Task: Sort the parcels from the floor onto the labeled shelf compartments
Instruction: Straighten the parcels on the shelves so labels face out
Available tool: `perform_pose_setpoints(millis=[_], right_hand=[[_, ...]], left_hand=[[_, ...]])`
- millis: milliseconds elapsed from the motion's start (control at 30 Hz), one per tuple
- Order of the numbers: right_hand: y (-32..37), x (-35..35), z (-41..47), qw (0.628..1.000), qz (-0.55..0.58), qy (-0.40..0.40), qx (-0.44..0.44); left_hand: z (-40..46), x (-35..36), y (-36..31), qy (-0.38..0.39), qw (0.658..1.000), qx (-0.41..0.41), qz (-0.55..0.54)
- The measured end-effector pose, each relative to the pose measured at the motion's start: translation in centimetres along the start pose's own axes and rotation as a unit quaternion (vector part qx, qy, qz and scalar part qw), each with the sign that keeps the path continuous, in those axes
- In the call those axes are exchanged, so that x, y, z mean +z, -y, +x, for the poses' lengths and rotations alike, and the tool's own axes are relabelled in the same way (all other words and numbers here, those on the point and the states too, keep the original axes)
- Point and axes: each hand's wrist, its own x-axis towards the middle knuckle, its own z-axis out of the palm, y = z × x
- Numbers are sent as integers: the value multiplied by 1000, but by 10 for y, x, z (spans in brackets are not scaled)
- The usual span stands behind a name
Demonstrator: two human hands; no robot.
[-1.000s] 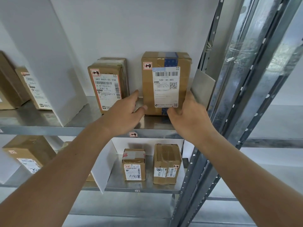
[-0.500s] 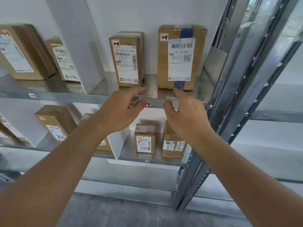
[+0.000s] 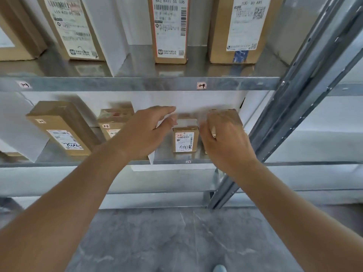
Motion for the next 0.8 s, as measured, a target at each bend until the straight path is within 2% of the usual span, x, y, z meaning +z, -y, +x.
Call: perform_pose_setpoints(millis=[200,500,667,800], right_hand=[[-26,25,2,999,-9,45,12],[-83,96,17,992,50,114,-4],[-103,140,31,989,57,137,11],[-117,175,45,990,48,125,42]], left_hand=[[5,27,17,32,999,-38,16],[26,106,43,61,989,-113,71],[46,142,83,78,985,-129,88],[59,169,124,83,984,-124,96]])
